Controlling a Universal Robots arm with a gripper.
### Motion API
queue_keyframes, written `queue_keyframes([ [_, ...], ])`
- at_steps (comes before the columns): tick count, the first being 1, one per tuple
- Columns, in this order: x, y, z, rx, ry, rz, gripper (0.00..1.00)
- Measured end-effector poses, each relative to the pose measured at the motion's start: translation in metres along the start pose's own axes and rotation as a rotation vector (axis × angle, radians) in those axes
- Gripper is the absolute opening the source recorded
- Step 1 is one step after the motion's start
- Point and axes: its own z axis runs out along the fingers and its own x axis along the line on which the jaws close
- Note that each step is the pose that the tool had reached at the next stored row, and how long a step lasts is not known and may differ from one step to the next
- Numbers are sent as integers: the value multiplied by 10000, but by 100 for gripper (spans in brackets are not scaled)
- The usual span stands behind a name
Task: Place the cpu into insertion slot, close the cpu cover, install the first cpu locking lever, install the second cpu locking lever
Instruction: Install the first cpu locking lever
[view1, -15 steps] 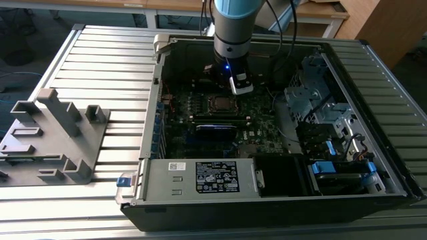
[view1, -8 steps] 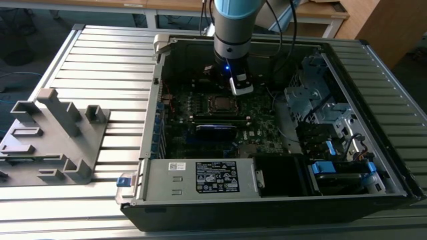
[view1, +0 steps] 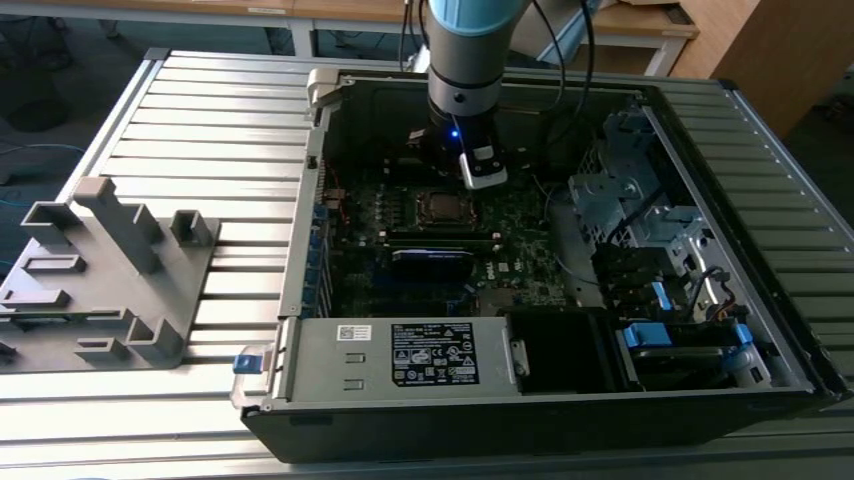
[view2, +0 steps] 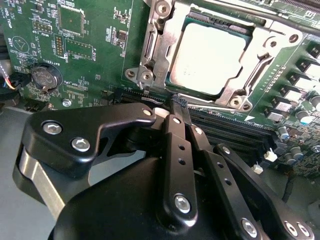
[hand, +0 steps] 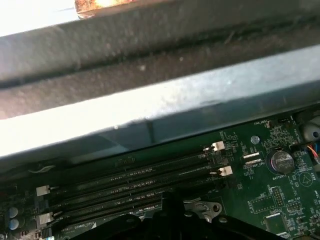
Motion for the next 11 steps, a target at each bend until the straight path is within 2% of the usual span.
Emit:
queue_keyframes([
  [5, 2, 8, -3, -31, 9, 4, 11],
  [11, 7, 25, 2, -107, 27, 10, 11],
])
